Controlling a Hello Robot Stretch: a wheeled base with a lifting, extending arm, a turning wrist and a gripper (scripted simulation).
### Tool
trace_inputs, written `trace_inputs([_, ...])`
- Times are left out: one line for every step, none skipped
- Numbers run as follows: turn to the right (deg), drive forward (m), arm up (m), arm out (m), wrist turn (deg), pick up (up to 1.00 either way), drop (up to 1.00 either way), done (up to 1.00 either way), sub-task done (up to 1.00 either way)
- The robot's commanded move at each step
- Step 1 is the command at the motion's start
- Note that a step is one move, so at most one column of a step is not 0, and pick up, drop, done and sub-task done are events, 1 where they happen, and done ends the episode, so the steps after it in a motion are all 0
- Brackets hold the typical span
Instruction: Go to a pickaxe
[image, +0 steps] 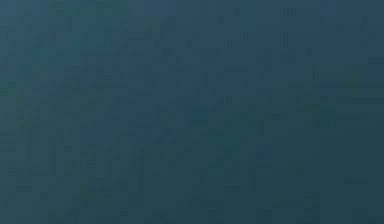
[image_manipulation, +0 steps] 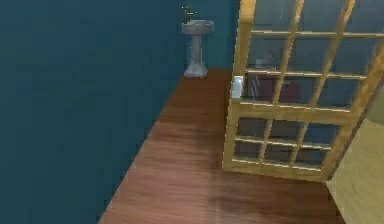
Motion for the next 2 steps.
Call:
trace_inputs([-33.0, 0.00, 0.00, 0.00, 0.0, 0.00, 0.00, 0.00, 0.00])
trace_inputs([0.0, 0.30, 0.00, 0.00, 0.0, 0.00, 0.00, 0.00, 0.00])
